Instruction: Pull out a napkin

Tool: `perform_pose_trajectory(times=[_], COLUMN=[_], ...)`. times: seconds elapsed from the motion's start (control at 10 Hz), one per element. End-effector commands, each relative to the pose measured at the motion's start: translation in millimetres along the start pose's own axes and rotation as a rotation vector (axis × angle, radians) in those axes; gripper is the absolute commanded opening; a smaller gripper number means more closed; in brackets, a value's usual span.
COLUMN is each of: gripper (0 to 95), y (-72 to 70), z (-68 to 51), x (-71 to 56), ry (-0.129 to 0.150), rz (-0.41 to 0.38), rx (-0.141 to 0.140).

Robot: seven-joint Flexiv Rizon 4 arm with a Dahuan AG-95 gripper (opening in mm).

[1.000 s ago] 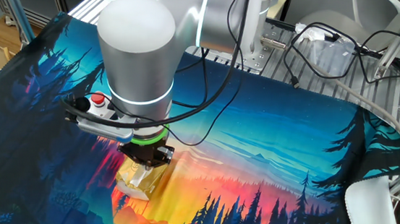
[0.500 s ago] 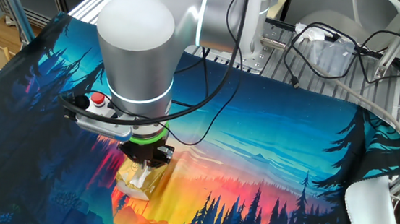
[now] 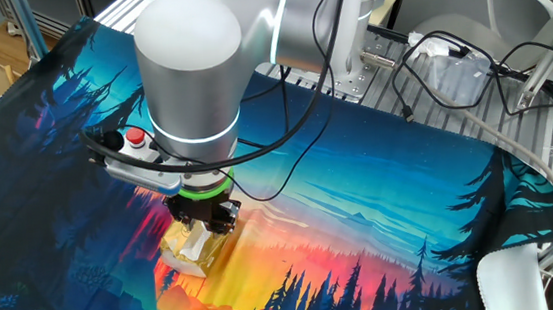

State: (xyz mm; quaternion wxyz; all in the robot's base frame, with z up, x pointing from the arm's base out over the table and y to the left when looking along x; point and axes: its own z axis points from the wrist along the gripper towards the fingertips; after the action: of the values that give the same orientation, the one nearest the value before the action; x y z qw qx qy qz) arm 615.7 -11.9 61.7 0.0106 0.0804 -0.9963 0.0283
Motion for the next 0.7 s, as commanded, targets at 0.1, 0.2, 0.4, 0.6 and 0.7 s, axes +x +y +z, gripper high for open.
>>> perform_pose_trajectory(times=[0.1, 0.2, 0.4, 0.6, 0.7], gripper=[38.0, 38.0, 38.0, 19.0, 0.0], y=[1.6, 1.8, 2.3, 2.5, 2.5], z=[1.4, 1.8, 2.4, 2.4, 2.3], x=[2.9, 3.3, 4.1, 4.0, 3.9], ry=[-0.002, -0.002, -0.004, -0.004, -0.006], rz=[0.003, 0.001, -0.006, -0.009, -0.013], rx=[-0.002, -0.005, -0.004, -0.005, -0.004])
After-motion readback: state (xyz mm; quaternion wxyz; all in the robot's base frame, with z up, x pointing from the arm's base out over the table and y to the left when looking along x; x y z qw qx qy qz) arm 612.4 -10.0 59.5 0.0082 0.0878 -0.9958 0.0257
